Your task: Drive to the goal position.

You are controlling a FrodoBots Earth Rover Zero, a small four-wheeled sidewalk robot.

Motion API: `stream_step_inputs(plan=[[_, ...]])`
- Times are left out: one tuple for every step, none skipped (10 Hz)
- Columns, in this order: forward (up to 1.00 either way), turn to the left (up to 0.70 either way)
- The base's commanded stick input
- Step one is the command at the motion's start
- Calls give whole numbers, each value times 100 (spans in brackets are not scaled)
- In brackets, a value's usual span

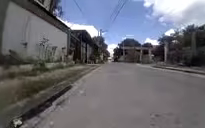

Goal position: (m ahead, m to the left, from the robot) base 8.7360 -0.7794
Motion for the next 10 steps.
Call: stream_step_inputs(plan=[[70, 0], [70, 0], [70, 0], [70, 0], [70, 0], [70, 0], [70, 0], [70, 0], [70, -14], [70, -34]])
